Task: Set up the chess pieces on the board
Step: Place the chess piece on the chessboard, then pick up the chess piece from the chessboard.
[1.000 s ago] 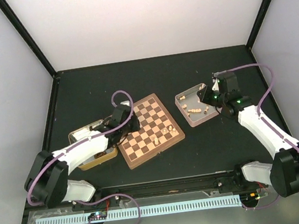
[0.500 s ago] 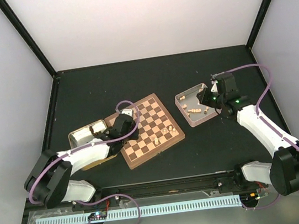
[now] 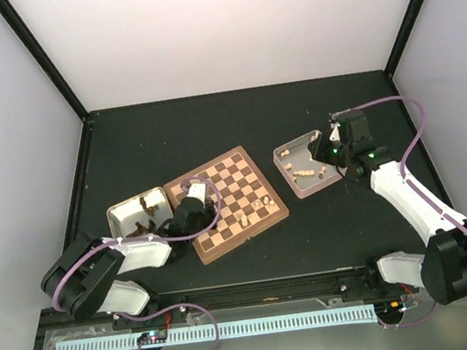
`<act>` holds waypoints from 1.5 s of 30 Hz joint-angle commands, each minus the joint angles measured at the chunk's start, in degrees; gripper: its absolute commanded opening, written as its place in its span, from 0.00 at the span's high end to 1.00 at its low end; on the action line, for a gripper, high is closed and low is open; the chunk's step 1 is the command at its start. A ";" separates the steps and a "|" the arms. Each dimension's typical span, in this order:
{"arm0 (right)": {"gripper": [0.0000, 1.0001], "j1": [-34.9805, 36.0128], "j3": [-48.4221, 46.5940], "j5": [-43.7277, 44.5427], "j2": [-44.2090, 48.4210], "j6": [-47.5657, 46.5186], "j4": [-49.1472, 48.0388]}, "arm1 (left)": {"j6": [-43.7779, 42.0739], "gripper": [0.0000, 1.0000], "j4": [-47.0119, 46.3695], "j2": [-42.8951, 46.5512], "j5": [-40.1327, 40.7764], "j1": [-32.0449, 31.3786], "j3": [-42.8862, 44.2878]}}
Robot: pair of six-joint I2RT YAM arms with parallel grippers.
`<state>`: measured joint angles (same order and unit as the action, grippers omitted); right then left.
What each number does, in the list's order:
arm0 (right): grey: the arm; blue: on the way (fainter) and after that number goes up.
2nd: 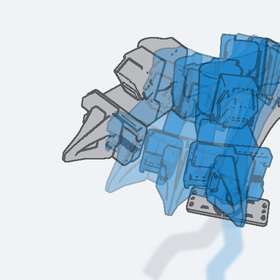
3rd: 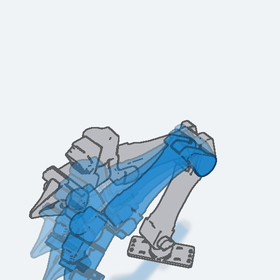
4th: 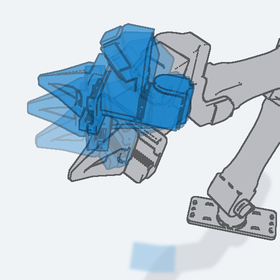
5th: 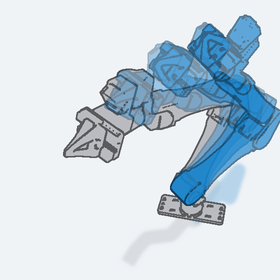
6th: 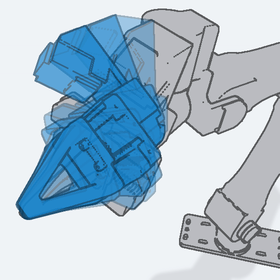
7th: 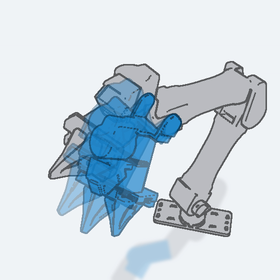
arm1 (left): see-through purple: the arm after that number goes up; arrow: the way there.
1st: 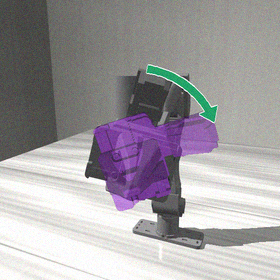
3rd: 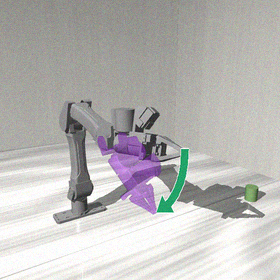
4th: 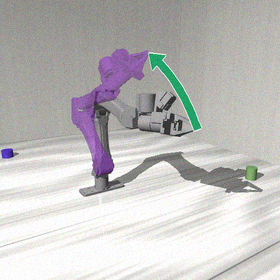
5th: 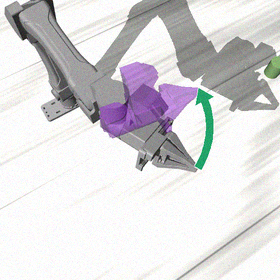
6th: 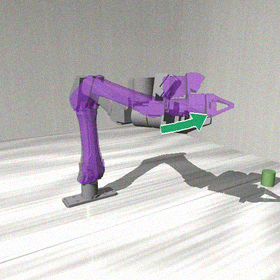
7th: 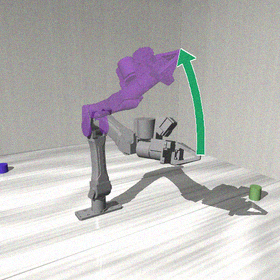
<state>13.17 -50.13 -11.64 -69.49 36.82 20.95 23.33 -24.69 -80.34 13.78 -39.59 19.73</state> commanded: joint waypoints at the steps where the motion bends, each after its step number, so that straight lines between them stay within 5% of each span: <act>1: 0.89 0.28 -1.51 0.95 -0.23 -1.13 0.76 | 0.48 0.86 -7.83 -0.33 1.14 -1.00 -3.37; 8: 0.89 0.28 -1.55 -0.19 0.49 -0.63 0.58 | 3.24 0.53 0.51 6.40 1.29 -1.09 -2.00; 16: 0.89 0.24 -1.34 -1.51 1.29 -0.34 0.56 | 8.70 0.32 27.85 11.92 0.87 0.71 11.62; 24: 0.89 0.28 -0.57 -2.13 2.41 -0.45 0.91 | 7.90 0.01 53.20 7.85 -14.99 6.98 22.89; 27: 0.89 0.28 -0.44 -1.77 2.79 -0.91 1.36 | 6.45 0.02 57.04 5.31 -19.17 7.49 25.16; 36: 0.89 0.28 0.97 -1.78 3.46 -0.89 0.23 | 8.27 0.57 61.58 0.27 -17.49 7.69 29.54; 45: 0.89 0.32 1.15 -2.50 2.21 -1.17 -1.23 | 7.34 0.65 63.17 -4.04 -17.26 7.72 33.40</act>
<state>13.17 -49.34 -13.65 -67.13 36.27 21.82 31.14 36.38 -82.96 -3.07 -32.21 50.30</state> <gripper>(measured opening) 0.134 0.365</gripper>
